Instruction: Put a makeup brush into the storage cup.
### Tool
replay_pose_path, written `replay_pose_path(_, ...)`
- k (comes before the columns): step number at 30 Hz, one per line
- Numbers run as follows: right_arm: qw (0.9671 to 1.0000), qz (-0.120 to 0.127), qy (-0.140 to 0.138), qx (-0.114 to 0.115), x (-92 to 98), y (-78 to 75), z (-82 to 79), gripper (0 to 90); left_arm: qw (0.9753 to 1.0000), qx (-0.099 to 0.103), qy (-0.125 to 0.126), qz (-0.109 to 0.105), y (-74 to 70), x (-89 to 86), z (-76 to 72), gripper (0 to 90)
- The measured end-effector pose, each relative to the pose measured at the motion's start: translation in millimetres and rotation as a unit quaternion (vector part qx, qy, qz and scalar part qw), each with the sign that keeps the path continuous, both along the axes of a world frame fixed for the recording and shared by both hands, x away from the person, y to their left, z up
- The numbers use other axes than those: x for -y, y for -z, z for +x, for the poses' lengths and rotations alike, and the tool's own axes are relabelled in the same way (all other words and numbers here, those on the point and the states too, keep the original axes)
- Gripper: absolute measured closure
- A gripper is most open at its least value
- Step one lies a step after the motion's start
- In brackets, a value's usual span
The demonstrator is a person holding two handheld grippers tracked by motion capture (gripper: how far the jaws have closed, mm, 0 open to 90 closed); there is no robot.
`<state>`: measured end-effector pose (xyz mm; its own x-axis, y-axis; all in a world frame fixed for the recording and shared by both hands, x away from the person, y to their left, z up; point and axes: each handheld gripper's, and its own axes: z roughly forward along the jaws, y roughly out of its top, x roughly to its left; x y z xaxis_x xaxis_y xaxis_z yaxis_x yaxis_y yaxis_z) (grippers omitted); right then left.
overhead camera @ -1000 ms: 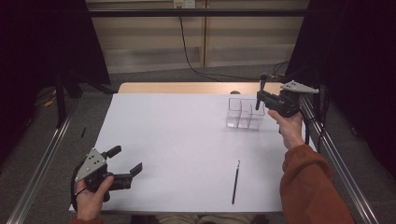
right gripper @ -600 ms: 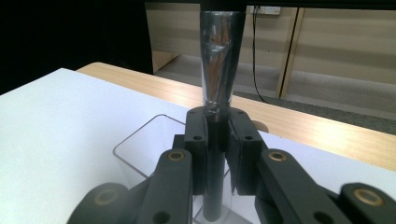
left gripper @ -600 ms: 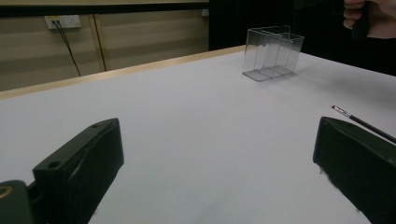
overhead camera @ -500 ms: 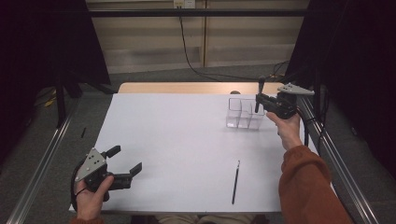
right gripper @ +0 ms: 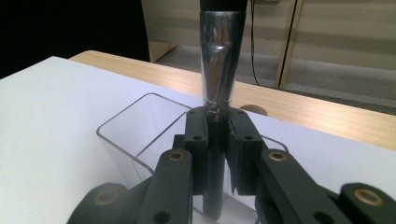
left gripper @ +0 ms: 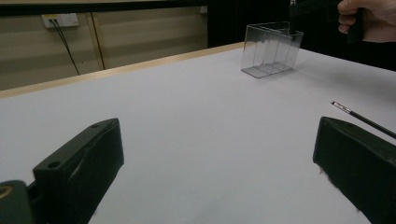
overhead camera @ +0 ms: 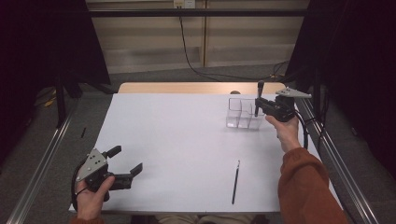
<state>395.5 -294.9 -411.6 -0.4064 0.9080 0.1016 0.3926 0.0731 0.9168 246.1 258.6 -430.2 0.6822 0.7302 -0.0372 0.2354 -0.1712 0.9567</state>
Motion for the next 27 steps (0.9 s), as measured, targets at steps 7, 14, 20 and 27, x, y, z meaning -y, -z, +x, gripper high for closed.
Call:
replay_pose_path(7, 1.0, 0.002, 0.002, -0.007, 1.6, 8.0, -0.7, 79.1, 1.0, 0.0, 0.001, 0.001, 0.0, 0.1, 0.3, 1.9)
replay_pose_path(14, 0.9999, -0.002, 0.0, -0.016, 1.5, 13.5, 0.3, 79.1, 1.0, 0.001, 0.001, 0.002, -0.1, -0.2, 0.2, 1.9)
replay_pose_path(20, 0.9998, -0.002, -0.001, -0.022, 2.0, 17.0, 0.8, 79.0, 1.0, 0.001, 0.001, 0.003, -0.1, -0.2, 0.3, 1.9)
replay_pose_path(27, 0.9996, -0.002, -0.001, -0.028, 1.5, 20.7, 1.1, 78.8, 1.0, 0.0, 0.001, 0.002, 0.0, -0.7, 0.5, 1.9)
